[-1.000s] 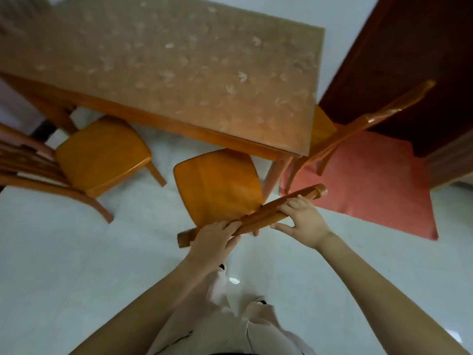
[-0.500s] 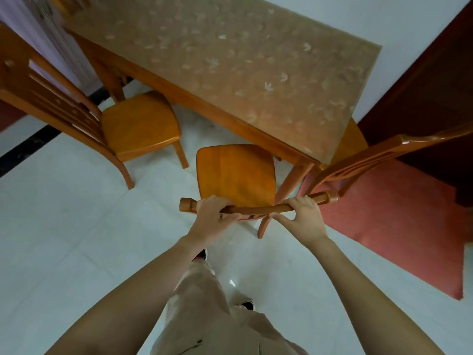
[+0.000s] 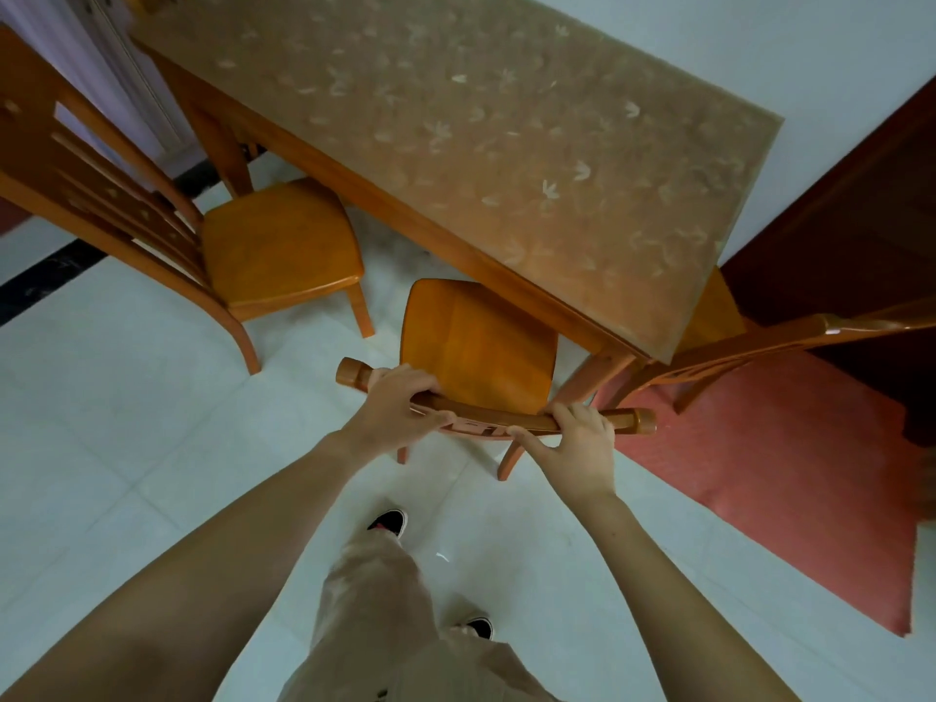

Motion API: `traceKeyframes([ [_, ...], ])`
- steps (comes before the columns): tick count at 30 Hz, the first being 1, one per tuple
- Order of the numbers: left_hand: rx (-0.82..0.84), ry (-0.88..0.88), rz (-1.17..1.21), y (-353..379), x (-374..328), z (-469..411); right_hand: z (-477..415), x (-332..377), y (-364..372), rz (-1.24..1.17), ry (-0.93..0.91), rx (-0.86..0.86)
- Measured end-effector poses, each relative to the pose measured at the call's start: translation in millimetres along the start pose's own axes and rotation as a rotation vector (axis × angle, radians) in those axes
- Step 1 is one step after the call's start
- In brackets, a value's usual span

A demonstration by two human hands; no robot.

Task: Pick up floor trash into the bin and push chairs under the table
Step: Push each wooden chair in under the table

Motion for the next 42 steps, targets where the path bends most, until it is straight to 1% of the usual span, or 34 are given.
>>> traceKeyframes([
  [4, 0.015, 0.033, 0.006, -7.6, 22.8, -20.2, -20.6, 11.4, 9.8, -0.031, 0.008, 0.009],
  [8, 0.013, 0.099, 0.015, -23.3, 41.9, -42.4, -36.9, 22.8, 20.5, -0.109, 0.010, -0.034],
  [15, 0.059, 0.177, 0.038, -49.2, 75.1, -89.6, -69.0, 50.0, 34.5, -0.215, 0.096, -0.138],
  [18, 0.095, 0.154, 0.021, -57.2, 88.3, -110.0, -83.6, 59.6, 40.0, -0.258, 0.138, -0.159],
  [21, 0.090, 0.156, 0.022, -64.5, 99.7, -128.9, -96.7, 66.6, 45.4, -0.306, 0.174, -0.179],
  [34, 0.136, 0.233, 0.000, -86.6, 121.8, -201.5, -151.3, 81.3, 58.9, -0.315, 0.226, -0.249],
  [42, 0.132, 0.235, 0.001, -90.9, 131.7, -244.9, -186.0, 80.2, 59.4, -0.318, 0.309, -0.253],
])
Point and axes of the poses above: each hand's wrist, its own z-axis away from the middle knuckle, its own y-axis out of the palm, x = y × z, the point moved 9 cm from there along -z, towards the middle knuckle, and after that the axes turned 15 degrees about -z, right-handed, at the moved point
